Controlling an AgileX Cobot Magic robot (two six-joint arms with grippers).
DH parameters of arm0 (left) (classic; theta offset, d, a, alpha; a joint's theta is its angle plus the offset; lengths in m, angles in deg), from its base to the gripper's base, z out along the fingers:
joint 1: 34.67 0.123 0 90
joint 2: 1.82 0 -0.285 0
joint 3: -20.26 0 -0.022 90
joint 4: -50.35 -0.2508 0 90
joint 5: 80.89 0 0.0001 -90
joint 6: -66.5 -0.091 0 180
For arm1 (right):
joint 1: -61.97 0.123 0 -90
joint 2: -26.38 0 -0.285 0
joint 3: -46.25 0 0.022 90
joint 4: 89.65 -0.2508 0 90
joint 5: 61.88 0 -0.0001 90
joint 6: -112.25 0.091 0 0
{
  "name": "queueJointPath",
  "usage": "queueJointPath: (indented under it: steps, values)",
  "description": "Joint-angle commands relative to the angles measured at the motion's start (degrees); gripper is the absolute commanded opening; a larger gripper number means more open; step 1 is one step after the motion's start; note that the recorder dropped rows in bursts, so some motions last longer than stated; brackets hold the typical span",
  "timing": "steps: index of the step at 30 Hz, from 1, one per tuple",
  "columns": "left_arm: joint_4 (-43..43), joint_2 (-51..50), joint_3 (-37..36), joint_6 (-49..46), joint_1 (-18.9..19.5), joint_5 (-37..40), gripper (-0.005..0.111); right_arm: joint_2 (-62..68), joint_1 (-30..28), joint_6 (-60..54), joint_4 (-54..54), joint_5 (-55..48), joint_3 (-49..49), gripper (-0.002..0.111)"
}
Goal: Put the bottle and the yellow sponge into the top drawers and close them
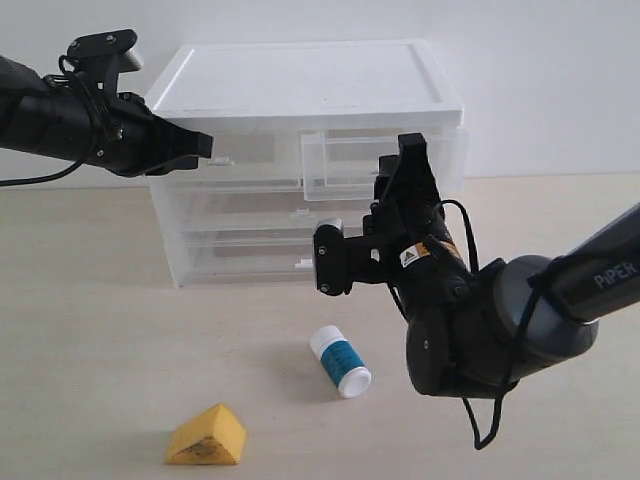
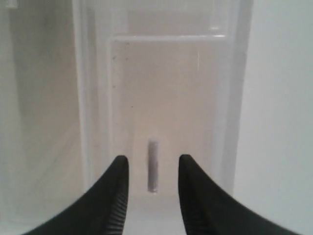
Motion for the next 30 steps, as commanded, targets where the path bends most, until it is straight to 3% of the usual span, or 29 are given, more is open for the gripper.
queueJointPath:
  steps: [1,27,30]
  values:
    - [0.86,-0.02,0.25,-0.37,-0.05,-1.79,0.004,-0.01,-1.75,2.07,2.17,0.69,-0.23,0.030]
    - [0.86,-0.02,0.25,-0.37,-0.05,-1.79,0.004,-0.01,-3.40,5.33,6.29,0.69,-1.44,0.029]
    - [0.86,-0.02,0.25,-0.37,-0.05,-1.79,0.004,-0.01,-3.40,5.33,6.29,0.69,-1.44,0.017]
